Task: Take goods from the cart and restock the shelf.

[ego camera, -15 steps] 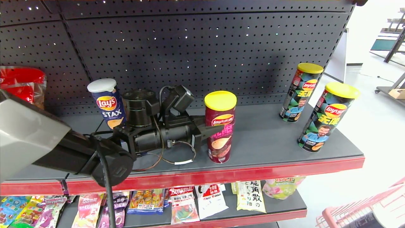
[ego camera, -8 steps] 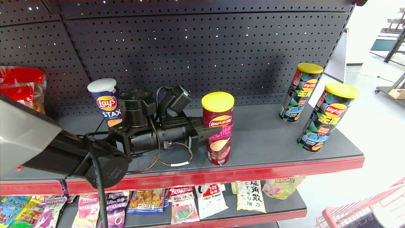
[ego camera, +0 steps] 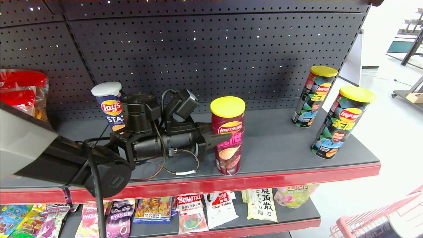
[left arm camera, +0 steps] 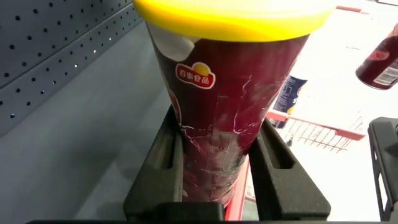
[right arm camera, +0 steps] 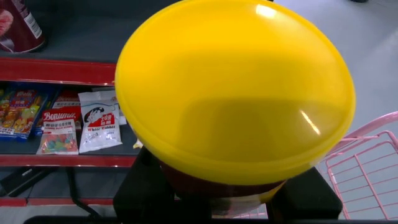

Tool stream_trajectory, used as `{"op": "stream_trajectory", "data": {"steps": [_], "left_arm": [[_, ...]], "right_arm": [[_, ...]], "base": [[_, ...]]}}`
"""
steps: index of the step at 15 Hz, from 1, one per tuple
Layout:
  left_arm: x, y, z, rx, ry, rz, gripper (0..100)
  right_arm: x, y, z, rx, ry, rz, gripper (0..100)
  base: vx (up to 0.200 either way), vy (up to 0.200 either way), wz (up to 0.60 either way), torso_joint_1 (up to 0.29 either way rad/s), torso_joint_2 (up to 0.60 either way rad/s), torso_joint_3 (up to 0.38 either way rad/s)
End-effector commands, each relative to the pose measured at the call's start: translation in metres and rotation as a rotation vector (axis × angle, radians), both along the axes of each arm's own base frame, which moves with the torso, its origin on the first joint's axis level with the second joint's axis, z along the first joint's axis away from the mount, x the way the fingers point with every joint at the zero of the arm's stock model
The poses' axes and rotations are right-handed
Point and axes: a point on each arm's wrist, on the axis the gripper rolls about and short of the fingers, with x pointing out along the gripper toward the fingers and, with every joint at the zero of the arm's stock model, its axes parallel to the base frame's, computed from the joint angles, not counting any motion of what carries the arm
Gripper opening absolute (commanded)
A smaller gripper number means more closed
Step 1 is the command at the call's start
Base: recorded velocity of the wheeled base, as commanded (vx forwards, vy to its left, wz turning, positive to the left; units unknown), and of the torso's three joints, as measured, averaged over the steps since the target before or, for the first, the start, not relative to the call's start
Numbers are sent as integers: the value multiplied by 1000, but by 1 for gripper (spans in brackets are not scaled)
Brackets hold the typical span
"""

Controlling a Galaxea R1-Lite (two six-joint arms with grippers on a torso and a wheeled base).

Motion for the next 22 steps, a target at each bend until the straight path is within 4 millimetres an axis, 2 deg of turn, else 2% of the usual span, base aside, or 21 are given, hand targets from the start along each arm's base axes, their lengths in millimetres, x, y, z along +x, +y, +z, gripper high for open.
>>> {"op": "stream_trajectory", "data": {"steps": [1, 6, 10, 16, 22], "left_arm": [[1, 0, 1, -5, -13, 9, 0], [1, 1, 0, -1, -26, 26, 0], [-13, 7, 1, 16, 14, 4, 0], [-12, 8, -3, 22, 22, 5, 0], [-8, 1, -10, 27, 37, -25, 0]], "right_arm": [[0, 0, 1, -1, -3, -2, 0], [-1, 0, 2, -1, -6, -2, 0], [-1, 0, 2, -4, -8, -14, 0], [-4, -1, 1, -3, -19, -14, 0], [-5, -1, 0, -2, -26, -14, 0]], "base": [[0, 0, 0, 0, 0, 0], [0, 0, 0, 0, 0, 0], [0, 0, 0, 0, 0, 0], [0, 0, 0, 0, 0, 0], [0, 0, 0, 0, 0, 0]]}}
